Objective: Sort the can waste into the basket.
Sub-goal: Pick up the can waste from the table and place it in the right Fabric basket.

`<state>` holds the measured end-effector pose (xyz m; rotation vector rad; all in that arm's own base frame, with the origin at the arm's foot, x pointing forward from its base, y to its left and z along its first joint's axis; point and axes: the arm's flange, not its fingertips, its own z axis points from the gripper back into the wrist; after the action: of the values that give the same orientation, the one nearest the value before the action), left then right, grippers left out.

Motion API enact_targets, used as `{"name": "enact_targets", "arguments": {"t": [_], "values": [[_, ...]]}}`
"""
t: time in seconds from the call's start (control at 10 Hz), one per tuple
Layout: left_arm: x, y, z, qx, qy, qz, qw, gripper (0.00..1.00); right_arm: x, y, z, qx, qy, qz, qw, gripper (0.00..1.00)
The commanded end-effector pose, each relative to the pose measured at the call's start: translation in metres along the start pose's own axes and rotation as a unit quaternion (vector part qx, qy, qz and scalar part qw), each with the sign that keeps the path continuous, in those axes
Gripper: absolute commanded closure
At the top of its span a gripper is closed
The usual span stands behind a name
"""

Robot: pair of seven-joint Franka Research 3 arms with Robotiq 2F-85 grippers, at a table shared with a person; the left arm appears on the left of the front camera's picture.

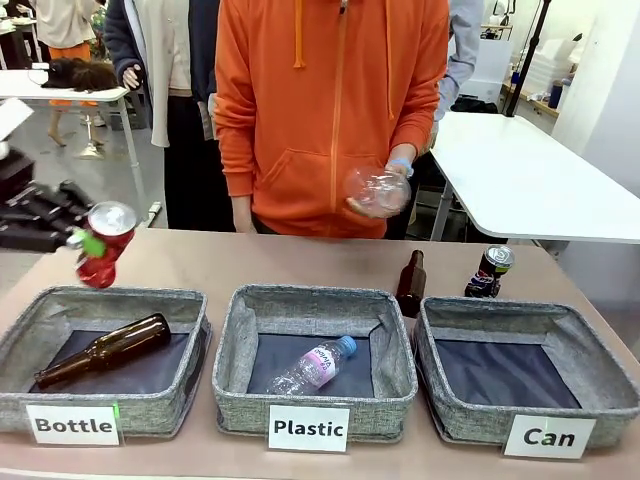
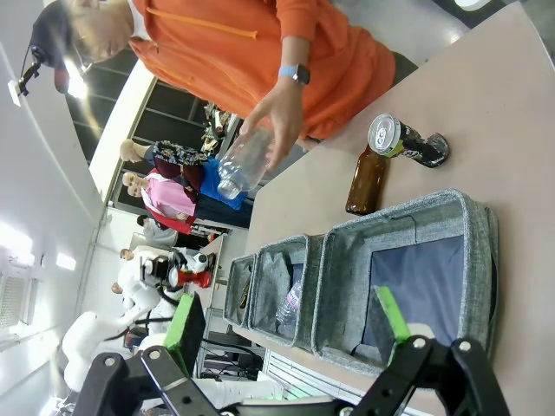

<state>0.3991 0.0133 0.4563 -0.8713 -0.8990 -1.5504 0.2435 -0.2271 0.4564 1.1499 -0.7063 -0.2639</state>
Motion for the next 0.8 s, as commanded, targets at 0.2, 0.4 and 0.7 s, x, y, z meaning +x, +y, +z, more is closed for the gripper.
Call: {"name": "enact_targets", "arguments": {"t": [0.2, 0.4, 0.7], "values": [[-0.006, -0.049, 0.005, 0.130, -0.028, -0.006, 0.991, 0.93, 0.002, 0.000, 0.000, 0.012, -0.008, 0.013, 1.000, 0.00], [-0.001, -0.054, -0.003, 0.046, -0.002, 0.001, 0.999, 0.93, 0.002, 0.000, 0.000, 0.012, -0.008, 0.013, 1.000, 0.00], [0.011, -0.048, -0.024, 0.054, -0.037, -0.025, 0.998, 0.74, 0.002, 0.000, 0.000, 0.012, -0.008, 0.013, 1.000, 0.00]]}}
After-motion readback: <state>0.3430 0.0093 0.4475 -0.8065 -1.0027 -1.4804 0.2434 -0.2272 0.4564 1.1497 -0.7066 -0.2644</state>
